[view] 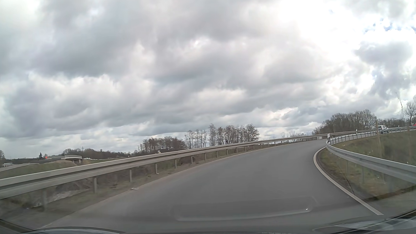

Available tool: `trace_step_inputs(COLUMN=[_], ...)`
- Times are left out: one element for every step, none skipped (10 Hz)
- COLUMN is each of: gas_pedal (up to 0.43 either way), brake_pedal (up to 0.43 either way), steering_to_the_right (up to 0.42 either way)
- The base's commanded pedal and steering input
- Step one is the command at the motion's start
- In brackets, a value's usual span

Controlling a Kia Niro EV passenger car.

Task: Follow the waypoints while adhering to traffic rules and regulations

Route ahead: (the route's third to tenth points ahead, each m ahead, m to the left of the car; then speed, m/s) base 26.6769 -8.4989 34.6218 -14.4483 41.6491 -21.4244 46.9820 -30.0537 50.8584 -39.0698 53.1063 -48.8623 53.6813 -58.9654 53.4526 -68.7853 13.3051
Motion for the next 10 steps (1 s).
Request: trace_step_inputs(gas_pedal=[0.189, 0.189, 0.189, 0.189, 0.189, 0.189, 0.189, 0.189, 0.189, 0.189], brake_pedal=[0.0, 0.0, 0.0, 0.0, 0.0, 0.0, 0.0, 0.0, 0.0, 0.0], steering_to_the_right=[0.097, 0.101, 0.104, 0.104, 0.104, 0.103, 0.103, 0.101, 0.101, 0.1])
